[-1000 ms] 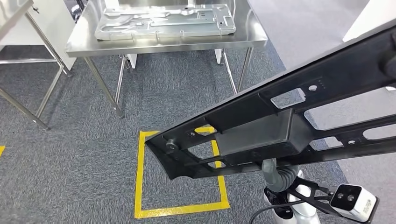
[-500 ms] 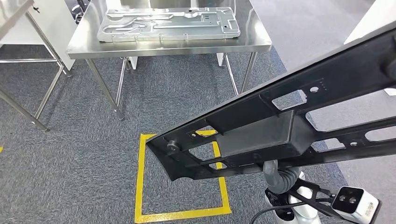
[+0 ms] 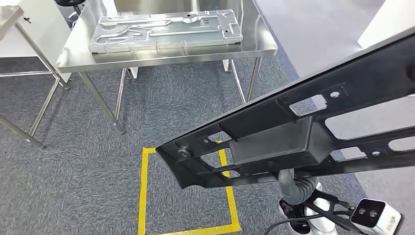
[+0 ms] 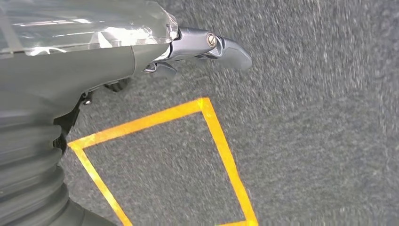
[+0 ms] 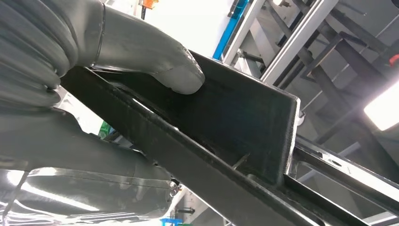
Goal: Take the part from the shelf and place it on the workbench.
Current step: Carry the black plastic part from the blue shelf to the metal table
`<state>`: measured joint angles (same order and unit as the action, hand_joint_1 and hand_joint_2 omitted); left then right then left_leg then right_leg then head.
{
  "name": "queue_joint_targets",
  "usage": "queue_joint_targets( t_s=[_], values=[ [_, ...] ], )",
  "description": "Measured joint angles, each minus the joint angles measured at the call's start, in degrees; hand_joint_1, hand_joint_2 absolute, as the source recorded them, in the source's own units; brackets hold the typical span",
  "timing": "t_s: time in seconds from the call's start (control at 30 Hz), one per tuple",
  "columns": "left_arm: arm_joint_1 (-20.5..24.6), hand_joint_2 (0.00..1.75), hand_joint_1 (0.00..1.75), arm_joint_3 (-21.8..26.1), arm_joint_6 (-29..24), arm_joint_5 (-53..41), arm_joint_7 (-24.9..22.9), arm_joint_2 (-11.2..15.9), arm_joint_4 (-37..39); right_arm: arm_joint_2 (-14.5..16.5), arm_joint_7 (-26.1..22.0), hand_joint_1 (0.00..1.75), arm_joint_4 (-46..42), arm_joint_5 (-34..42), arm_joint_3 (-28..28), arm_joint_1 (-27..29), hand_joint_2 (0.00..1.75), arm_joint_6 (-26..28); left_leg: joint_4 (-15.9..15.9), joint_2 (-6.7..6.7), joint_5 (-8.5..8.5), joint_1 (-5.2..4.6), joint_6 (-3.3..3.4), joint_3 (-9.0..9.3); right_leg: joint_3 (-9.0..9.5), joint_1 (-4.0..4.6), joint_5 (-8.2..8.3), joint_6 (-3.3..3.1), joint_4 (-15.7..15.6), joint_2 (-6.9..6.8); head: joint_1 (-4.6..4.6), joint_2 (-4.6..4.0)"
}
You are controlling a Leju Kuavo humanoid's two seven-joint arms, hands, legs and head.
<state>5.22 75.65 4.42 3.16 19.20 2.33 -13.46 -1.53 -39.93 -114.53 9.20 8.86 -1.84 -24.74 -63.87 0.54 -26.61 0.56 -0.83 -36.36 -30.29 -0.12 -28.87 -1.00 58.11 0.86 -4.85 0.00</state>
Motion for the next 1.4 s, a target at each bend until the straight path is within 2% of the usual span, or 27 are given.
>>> queue_joint_targets(
  t_s=[0.03,0.07,0.17,0.23,0.27,0.33,0.37,0.4,0.43,0.5,0.53,0.57,0.63,0.73,0.8,0.87,0.9,0.93,0.97,1.03,1.07,1.13,1.2,1.27,1.3,1.37,1.4],
  values=[
    [0.0,1.75,0.00,0.0,0.0,0.0,0.0,0.0,0.0,0.0,0.0,1.75,0.0,0.0,0.0,0.0,1.75,0.0,2.7,-0.01,1.04,-0.11,0.33,1.10,0.30,0.11,-0.36,0.25,0.1,0.06,0.00,0.00],
    [0.1,1.75,0.00,0.0,0.1,-0.1,0.0,0.1,0.0,0.0,0.0,1.75,0.0,0.0,0.0,0.0,1.75,0.0,4.2,-0.02,1.26,-0.23,0.62,1.69,0.42,0.20,-0.61,0.51,0.1,0.10,0.00,0.00],
    [0.1,1.75,0.00,-0.1,0.3,0.0,0.2,0.1,0.0,0.0,0.0,1.75,0.0,0.0,-0.1,-0.1,1.75,0.1,4.9,-0.05,0.69,-0.16,1.50,2.09,0.65,0.23,-1.02,1.33,-0.2,0.10,0.00,0.00],
    [0.2,1.75,0.00,-0.2,0.4,0.1,0.2,0.1,0.0,0.0,0.0,1.75,-0.1,0.0,-0.1,-0.1,1.75,0.1,5.4,-0.04,0.49,0.13,2.17,2.82,0.04,0.14,-2.14,2.06,1.8,-0.10,0.00,0.00],
    [0.2,1.75,0.00,-0.2,0.4,0.1,0.3,0.1,0.0,0.0,0.0,1.75,-0.2,0.0,-0.1,-0.1,1.75,0.1,5.7,-0.02,0.35,0.23,2.44,3.21,-1.41,-0.01,-3.33,2.40,4.7,-0.21,0.00,0.00],
    [0.2,1.75,0.00,-0.3,0.5,0.0,0.3,0.1,0.0,0.0,0.0,1.75,-0.1,0.0,-0.1,0.0,1.75,0.2,5.8,0.00,-0.12,0.23,2.70,3.70,-6.44,-0.27,-6.03,2.87,12.7,-0.33,0.00,0.00],
    [0.2,1.75,0.00,-0.3,0.5,0.0,0.3,0.1,0.0,0.0,0.0,1.75,-0.1,-0.1,-0.1,0.1,1.75,0.3,5.8,0.00,-0.40,0.22,2.68,3.96,-8.81,-0.39,-6.58,3.02,15.9,-0.37,0.00,0.00],
    [0.1,1.75,0.00,-0.3,0.5,0.0,0.3,0.1,0.0,0.0,0.0,1.75,-0.1,-0.1,-0.1,0.2,1.75,0.4,5.8,-0.01,-0.72,0.22,2.62,4.34,-10.27,-0.49,-5.98,3.11,17.2,-0.43,0.00,0.00],
    [0.1,1.75,0.00,-0.3,0.4,0.0,0.3,0.1,0.0,0.0,0.0,1.75,-0.1,-0.1,-0.1,0.3,1.75,0.5,5.8,-0.04,-1.08,0.23,2.54,4.82,-10.61,-0.58,-4.26,3.14,16.3,-0.49,0.00,0.00],
    [0.1,1.75,0.00,-0.4,0.4,0.0,0.3,0.1,0.0,0.0,0.0,1.75,-0.1,-0.4,-0.1,0.4,1.75,0.8,5.8,-0.09,-1.95,0.26,2.19,5.99,-8.37,-0.69,1.23,2.97,9.1,-0.65,0.00,0.00],
    [0.1,1.75,0.00,-0.4,0.4,0.0,0.3,0.1,0.0,0.0,0.0,1.75,-0.1,-0.6,-0.1,0.5,1.75,0.9,5.8,-0.12,-2.45,0.15,1.90,6.44,-6.89,-0.58,3.04,2.77,5.3,-0.73,0.00,0.00],
    [0.1,1.75,0.00,-0.4,0.4,0.0,0.3,0.1,0.0,0.0,0.0,1.75,-0.2,-0.8,-0.1,0.6,1.75,1.0,5.8,-0.12,-2.88,0.07,1.57,6.77,-5.78,-0.46,4.03,2.46,2.6,-0.76,-0.01,0.00],
    [0.2,1.75,0.00,-0.4,0.5,0.0,0.3,0.1,0.0,0.0,0.0,1.75,-0.3,-0.9,-0.1,0.8,1.75,1.1,6.1,-0.06,-3.51,-0.10,0.83,7.23,-5.00,-0.16,3.49,1.66,1.1,-0.62,-0.01,0.00],
    [0.4,1.75,0.00,-0.7,0.5,0.0,0.4,0.1,0.0,0.0,0.0,1.75,-0.6,-1.0,-0.1,1.1,1.75,1.1,5.2,0.08,-4.44,0.12,-0.11,7.54,-4.26,-0.32,3.03,0.43,0.6,-0.31,-0.01,0.00],
    [0.4,1.75,0.00,-0.8,0.5,0.0,0.4,0.1,0.0,0.0,0.0,1.75,-0.8,-1.1,-0.1,1.2,1.75,1.1,-0.4,0.00,-6.75,0.22,-0.47,4.78,-3.46,-0.34,2.58,-0.26,0.3,-0.35,0.00,0.00],
    [0.3,1.75,0.00,-0.9,0.5,0.0,0.4,0.1,0.0,0.0,0.0,1.75,-0.8,-1.3,-0.1,1.5,1.75,1.1,-8.3,-0.03,-9.29,0.21,-0.65,-0.17,-2.75,-0.13,1.90,-0.63,0.3,-0.35,-0.01,0.00],
    [0.2,1.75,0.00,-0.9,0.5,0.0,0.4,0.1,0.1,0.0,0.0,1.75,-0.8,-1.4,-0.1,1.7,1.75,1.2,-10.7,-0.03,-9.36,0.20,-0.65,-2.02,-2.34,-0.02,1.53,-0.70,0.3,-0.28,-0.01,0.00],
    [0.2,1.75,0.00,-0.9,0.5,0.0,0.4,0.1,0.1,0.0,0.0,1.75,-0.8,-1.5,-0.1,1.8,1.75,1.2,-10.8,-0.03,-8.09,0.19,-0.54,-2.88,-1.81,0.09,1.12,-0.72,0.3,-0.19,-0.01,0.00],
    [0.2,1.75,0.00,-1.0,0.5,0.0,0.4,0.1,0.1,0.0,0.0,1.75,-0.8,-1.6,-0.1,1.9,1.75,1.2,-8.5,-0.03,-5.68,0.16,-0.31,-2.61,-1.16,0.20,0.67,-0.70,0.3,-0.11,0.00,0.00],
    [0.2,1.75,0.00,-1.1,0.5,0.0,0.4,0.1,0.1,0.0,0.0,1.75,-0.9,-1.7,-0.2,2.0,1.75,1.2,-1.1,-0.04,-0.41,-0.14,0.54,-0.34,0.08,0.41,-0.31,-0.50,0.3,-0.03,0.00,0.00],
    [0.2,1.75,0.00,-1.1,0.5,0.0,0.4,0.2,0.1,0.0,0.0,1.75,-0.9,-1.8,-0.2,2.0,1.75,1.3,1.9,-0.03,0.93,-0.35,0.92,0.72,0.41,0.48,-0.71,-0.28,0.3,0.04,-0.01,0.00],
    [0.3,1.75,0.00,-1.2,0.5,-0.1,0.4,0.3,0.1,0.0,0.0,1.75,-1.1,-1.9,-0.2,2.2,1.75,1.3,4.1,-0.02,0.96,-0.78,1.47,1.57,0.60,0.44,-1.15,0.31,0.2,0.11,-0.01,0.00],
    [0.4,1.75,0.00,-1.3,0.5,-0.1,0.5,0.2,0.2,0.0,0.0,1.75,-1.3,-2.0,-0.4,2.4,1.75,1.3,5.0,-0.04,0.80,-0.63,1.89,2.02,0.88,0.33,-1.44,0.97,-0.1,0.08,0.00,0.00],
    [0.5,1.75,0.00,-1.3,0.5,0.0,0.5,0.2,0.2,0.0,0.0,1.75,-1.5,-2.1,-0.6,2.5,1.75,1.3,5.8,-0.04,0.66,-0.22,2.42,2.93,0.14,0.30,-2.67,1.67,2.1,-0.11,0.00,0.00],
    [0.5,1.75,0.00,-1.4,0.5,0.0,0.5,0.2,0.3,0.0,0.0,1.75,-1.6,-2.2,-0.6,2.5,1.75,1.3,6.1,-0.02,0.52,-0.11,2.61,3.36,-1.34,0.15,-3.84,1.97,5.0,-0.21,0.00,0.00],
    [0.6,1.75,0.00,-1.4,0.5,0.0,0.5,0.1,0.3,0.0,0.0,1.75,-1.6,-2.5,-0.6,2.8,1.75,1.3,6.2,-0.02,-0.07,-0.09,2.80,4.04,-6.11,-0.16,-6.31,2.45,12.6,-0.30,0.00,0.00],
    [0.6,1.75,0.00,-1.4,0.5,0.0,0.5,0.1,0.3,0.0,0.0,1.75,-1.6,-2.7,-0.6,3.0,1.75,1.4,6.2,-0.03,-0.43,-0.08,2.77,4.44,-8.13,-0.36,-6.48,2.65,15.2,-0.34,0.00,0.00]
  ],
)
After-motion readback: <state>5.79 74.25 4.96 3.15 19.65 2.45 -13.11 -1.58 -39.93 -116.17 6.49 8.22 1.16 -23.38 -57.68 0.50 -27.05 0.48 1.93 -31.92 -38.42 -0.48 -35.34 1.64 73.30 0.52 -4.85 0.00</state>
